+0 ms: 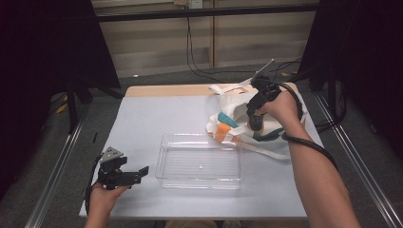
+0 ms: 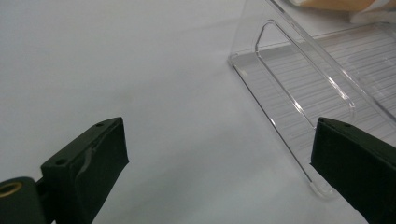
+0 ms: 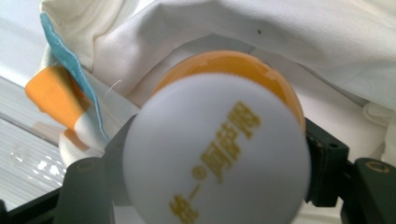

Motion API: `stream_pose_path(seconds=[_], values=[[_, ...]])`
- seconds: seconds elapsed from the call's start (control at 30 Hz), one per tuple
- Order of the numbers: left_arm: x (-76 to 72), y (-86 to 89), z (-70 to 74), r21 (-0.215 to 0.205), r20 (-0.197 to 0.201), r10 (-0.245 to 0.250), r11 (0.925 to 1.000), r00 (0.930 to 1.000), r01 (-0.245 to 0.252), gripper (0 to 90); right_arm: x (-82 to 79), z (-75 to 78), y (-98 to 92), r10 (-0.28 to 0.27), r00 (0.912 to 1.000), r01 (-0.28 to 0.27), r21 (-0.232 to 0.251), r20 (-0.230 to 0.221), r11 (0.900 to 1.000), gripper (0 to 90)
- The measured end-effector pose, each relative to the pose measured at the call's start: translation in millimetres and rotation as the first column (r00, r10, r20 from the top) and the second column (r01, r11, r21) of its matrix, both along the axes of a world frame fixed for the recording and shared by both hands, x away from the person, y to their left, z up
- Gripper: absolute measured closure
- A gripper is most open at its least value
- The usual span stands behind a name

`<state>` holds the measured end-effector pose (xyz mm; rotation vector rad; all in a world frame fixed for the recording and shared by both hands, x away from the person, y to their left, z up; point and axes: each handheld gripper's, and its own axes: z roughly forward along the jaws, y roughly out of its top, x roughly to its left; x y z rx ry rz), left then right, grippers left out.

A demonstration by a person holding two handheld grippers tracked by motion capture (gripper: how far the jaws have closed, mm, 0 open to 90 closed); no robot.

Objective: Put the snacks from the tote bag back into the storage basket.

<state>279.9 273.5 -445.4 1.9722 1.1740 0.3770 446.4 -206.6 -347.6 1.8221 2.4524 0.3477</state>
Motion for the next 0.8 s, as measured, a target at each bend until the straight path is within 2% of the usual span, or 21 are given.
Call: stream_pose_path(seconds=[0.17,0.23,0.53,0.8], values=[[0.0,0.3,-0.1,-0.007,0.002,0.005,1.0,1.0,-0.005,3.7,-1.6,10.4,0.0,0.015,0.9997,-0.015,-0.007,-0.021,1.0,30.2],[-0.2,0.5,0.2,-0.006,0.003,0.005,1.0,1.0,-0.005,3.7,-2.2,17.9,1.8,0.026,0.9992,-0.026,-0.027,-0.031,0.999,30.2],[-0.4,0.9,0.7,-0.006,0.004,0.004,1.0,1.0,-0.004,3.7,-5.8,37.4,2.0,0.051,0.9982,-0.052,-0.026,-0.032,0.998,30.1],[-0.4,0.0,0.3,-0.009,0.005,0.009,0.9999,0.9999,-0.009,3.7,-7.9,47.3,-2.0,0.043,0.9983,-0.044,-0.021,-0.038,0.999,30.1]])
